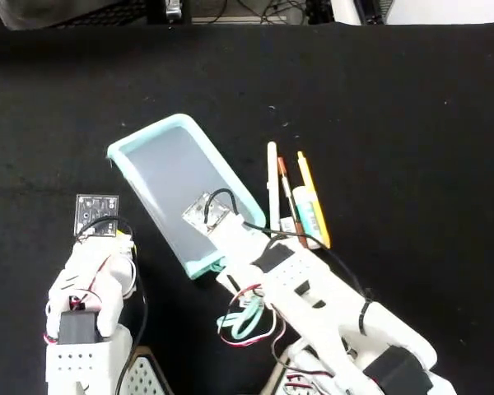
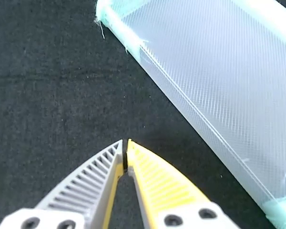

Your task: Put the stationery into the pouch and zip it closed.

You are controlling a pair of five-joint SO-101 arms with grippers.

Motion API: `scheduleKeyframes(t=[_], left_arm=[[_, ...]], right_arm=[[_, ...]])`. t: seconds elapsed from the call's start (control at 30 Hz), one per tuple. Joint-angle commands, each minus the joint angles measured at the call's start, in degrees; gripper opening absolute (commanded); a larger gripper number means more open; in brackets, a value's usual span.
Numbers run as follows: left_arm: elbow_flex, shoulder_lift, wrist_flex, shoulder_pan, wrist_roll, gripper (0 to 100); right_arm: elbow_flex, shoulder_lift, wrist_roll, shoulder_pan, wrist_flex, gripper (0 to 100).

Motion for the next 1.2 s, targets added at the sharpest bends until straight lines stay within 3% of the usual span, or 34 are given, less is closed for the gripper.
scheduleKeyframes(t=[0.0,0.1,0.2,0.3,0.43,0.67,0.77,0.97,1.17], left_arm=[[0.92,-0.35,0.18,0.66,0.0,4],[0.92,-0.35,0.18,0.75,0.18,4],[0.92,-0.35,0.26,0.84,0.26,10],[0.92,-0.35,2.2,0.84,0.35,18],[0.92,-0.35,0.97,0.66,0.35,19],[0.92,-0.26,-14.33,0.75,0.26,20],[0.92,-0.26,-14.24,0.75,1.85,20],[0.92,-0.26,-12.84,1.45,12.22,24],[0.92,-0.26,-8.0,9.89,6.77,24]], right_arm=[[-2.51,0.22,0.53,-1.49,-0.7,19.2],[-2.42,0.31,0.53,-4.66,-1.05,19.1],[-2.42,0.22,0.53,-4.75,-1.76,17.3],[-2.07,-0.04,0.53,-4.66,-3.52,0.5],[-3.65,-0.13,0.53,-4.66,-3.78,1.5],[-20.26,1.54,0.09,-1.32,0.88,1.1],[-25.36,6.02,0.09,0.09,0.97,1.1],[-28.62,16.4,0.44,0.35,-1.85,1.1],[-28.26,15.16,0.44,0.35,-2.2,1.1]])
